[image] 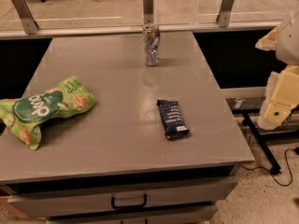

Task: Move rxbar blueberry near redbull can

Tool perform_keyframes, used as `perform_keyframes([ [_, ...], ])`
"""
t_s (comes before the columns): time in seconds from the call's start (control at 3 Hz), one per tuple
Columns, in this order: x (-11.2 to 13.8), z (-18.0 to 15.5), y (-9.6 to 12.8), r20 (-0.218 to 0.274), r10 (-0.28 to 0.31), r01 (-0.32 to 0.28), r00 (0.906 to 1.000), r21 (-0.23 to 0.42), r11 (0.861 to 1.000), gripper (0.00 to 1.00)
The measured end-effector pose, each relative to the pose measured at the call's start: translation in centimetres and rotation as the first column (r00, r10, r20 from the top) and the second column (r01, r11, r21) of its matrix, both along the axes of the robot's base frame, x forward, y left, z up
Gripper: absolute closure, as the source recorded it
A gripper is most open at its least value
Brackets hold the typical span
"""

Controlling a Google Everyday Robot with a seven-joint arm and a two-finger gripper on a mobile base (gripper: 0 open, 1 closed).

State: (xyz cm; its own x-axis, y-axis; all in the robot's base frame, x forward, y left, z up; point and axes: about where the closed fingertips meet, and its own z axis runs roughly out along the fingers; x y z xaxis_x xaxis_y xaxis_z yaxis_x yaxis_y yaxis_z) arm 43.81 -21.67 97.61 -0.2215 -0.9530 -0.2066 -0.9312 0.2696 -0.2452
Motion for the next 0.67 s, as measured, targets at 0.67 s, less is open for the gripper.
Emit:
perform_keyframes([
  [0.67, 0.08, -0.32, 0.72, -0.019, -0.067, 0.067, 0.9976, 0.014, 0.998, 0.0],
])
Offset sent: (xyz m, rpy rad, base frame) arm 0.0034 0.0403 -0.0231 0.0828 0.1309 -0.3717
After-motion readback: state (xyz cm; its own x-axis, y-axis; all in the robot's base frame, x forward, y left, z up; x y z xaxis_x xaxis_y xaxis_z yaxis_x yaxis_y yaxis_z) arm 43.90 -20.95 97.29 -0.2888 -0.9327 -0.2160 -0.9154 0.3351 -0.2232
